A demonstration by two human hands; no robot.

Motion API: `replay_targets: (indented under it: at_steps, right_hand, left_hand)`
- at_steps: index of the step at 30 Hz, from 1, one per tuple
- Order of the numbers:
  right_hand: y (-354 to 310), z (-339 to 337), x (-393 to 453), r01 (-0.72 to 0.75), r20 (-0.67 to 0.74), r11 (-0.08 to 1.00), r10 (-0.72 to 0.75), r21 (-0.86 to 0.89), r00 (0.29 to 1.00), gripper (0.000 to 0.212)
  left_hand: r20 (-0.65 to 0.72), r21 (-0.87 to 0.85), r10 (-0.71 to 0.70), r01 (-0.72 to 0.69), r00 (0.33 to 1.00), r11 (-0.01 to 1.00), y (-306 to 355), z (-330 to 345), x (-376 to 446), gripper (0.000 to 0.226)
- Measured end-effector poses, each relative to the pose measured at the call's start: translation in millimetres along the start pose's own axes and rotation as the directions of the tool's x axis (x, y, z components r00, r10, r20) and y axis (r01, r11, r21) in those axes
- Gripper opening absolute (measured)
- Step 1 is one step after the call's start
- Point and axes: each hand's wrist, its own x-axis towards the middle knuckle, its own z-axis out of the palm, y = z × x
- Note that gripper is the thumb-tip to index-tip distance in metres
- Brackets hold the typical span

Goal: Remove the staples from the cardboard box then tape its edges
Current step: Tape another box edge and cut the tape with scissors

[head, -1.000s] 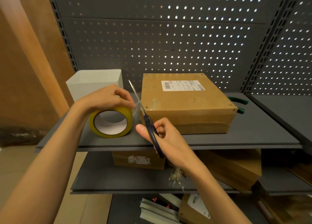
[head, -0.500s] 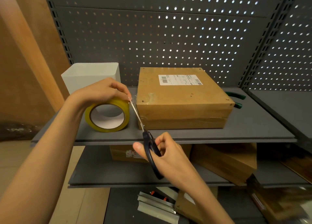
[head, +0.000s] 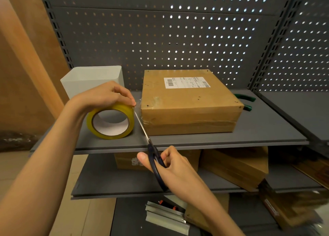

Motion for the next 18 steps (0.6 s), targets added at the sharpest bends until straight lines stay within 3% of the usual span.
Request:
replay_targets:
  at_steps: [3, 7, 12, 18]
  right_hand:
    - [-1.2, 3.8, 5.7, -0.003, 0.021, 0.998, 0.002, 0.057, 1.0, 0.062]
    - [-4.5, 10.6, 10.5, -0.006, 0.026, 0.99, 0.002, 0.14, 1.0, 0.079]
    - [-5.2, 15.4, 20.1, -0.018, 0.027, 0.984, 0.014, 0.179, 1.0, 0.086]
    - [-6.1, 28.0, 29.6, -0.025, 0.026, 0.968, 0.02, 0.249, 0.999, 0.081]
  left_hand:
    - [-0.007, 0.013, 0.005, -0.005, 1.0, 1.0, 0.3, 0.3, -0.4, 0.014]
    - [-0.003, 0.008, 0.004, -0.004, 1.0, 1.0, -0.3, -0.9, -1.9, 0.012]
    - [-0.003, 0.026, 0.02, -0.02, 1.0, 0.999, -2.8, -1.2, -1.6, 0.013]
    - [-0.011, 0.064, 0.042, -0.041, 0.999, 0.997, -6.8, -3.1, -0.9, 0.011]
